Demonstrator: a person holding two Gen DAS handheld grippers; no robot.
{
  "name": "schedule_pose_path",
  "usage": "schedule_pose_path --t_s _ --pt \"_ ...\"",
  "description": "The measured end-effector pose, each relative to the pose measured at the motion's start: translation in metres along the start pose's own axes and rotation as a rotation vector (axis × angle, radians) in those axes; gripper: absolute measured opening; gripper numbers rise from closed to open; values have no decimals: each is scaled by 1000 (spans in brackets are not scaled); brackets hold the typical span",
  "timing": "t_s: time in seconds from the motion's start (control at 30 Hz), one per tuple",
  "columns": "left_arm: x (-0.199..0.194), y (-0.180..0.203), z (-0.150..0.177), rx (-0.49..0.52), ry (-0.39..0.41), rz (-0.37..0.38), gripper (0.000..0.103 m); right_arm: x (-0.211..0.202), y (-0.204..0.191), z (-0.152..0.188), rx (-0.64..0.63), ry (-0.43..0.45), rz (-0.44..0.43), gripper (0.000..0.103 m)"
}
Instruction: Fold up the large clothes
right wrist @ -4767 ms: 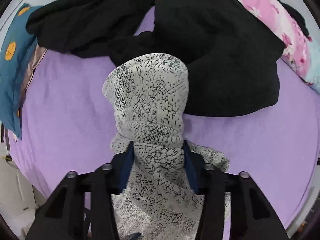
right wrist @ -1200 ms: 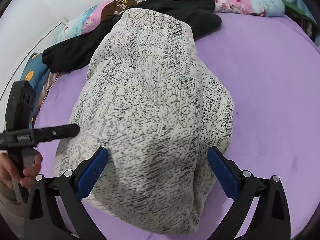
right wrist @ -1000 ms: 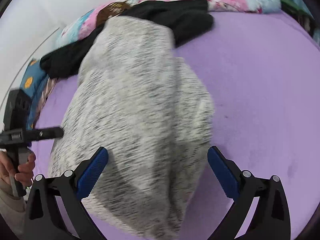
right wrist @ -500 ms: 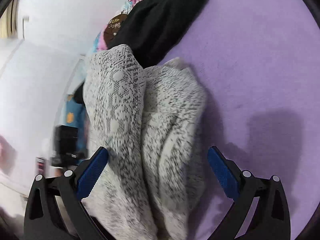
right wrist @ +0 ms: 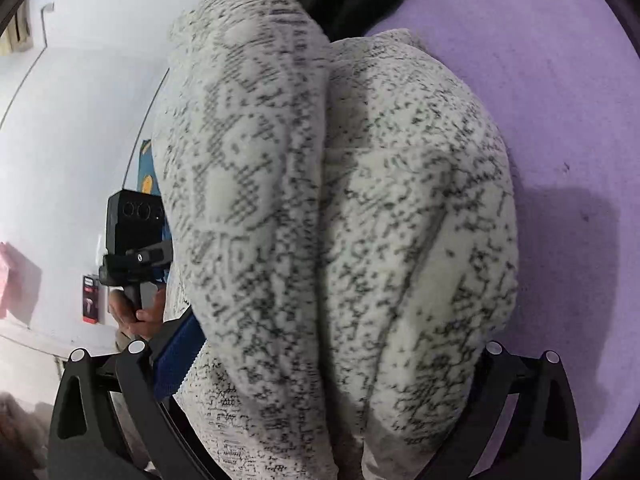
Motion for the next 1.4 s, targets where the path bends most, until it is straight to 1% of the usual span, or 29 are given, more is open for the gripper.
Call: schedule_pose_path --t_s 0.1,0.33,0.5,0.57,0.67,0.7,0.8,0.87,0.9,0.93,0.97,1.03,1.13,1.2,1.3,1.4 --pt "-2 2 2 15 8 -20 96 6 6 1 18 -2 -19 98" --pt "11 -5 5 -1 -1 15 98 17 15 4 43 -2 -44 98" --pt "15 1 7 5 7 19 98 32 16 5 49 2 -43 98" --pt "16 1 9 3 12 23 98 31 22 11 57 6 -44 98" --pt "18 6 12 6 16 26 98 34 21 15 58 7 -44 98" --pt "19 10 14 7 21 26 98 28 20 20 56 9 -43 98" --pt "20 14 16 1 31 26 97 30 16 15 50 13 -37 98" --pt "21 18 17 -2 37 26 96 27 13 19 55 21 -53 93" --pt "22 20 20 -1 37 30 94 27 13 20 62 28 -66 91" --pt "23 22 21 3 35 33 90 24 10 21 66 46 -97 78" --pt "22 23 22 10 36 33 88 19 7 23 68 62 -121 63" --pt "21 24 23 7 39 46 86 19 0 24 46 58 -102 61" --pt "22 26 27 8 47 56 84 23 1 28 59 63 -119 59" --pt "24 27 29 11 53 53 82 25 0 30 58 58 -110 55" --pt "25 27 31 4 60 62 80 25 -6 32 54 69 -118 51" --pt "22 35 35 25 81 66 78 17 -11 36 27 76 -120 44"
Point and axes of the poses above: each gripper's, at about its wrist camera, not at the fingertips, and x roughly the way its jaws point, y to its right, z to its underside, the point moved 1 cm from there along x, roughly the way its jaws point, and after that the axes turned 13 degrees about -x, right-handed, at the moved point
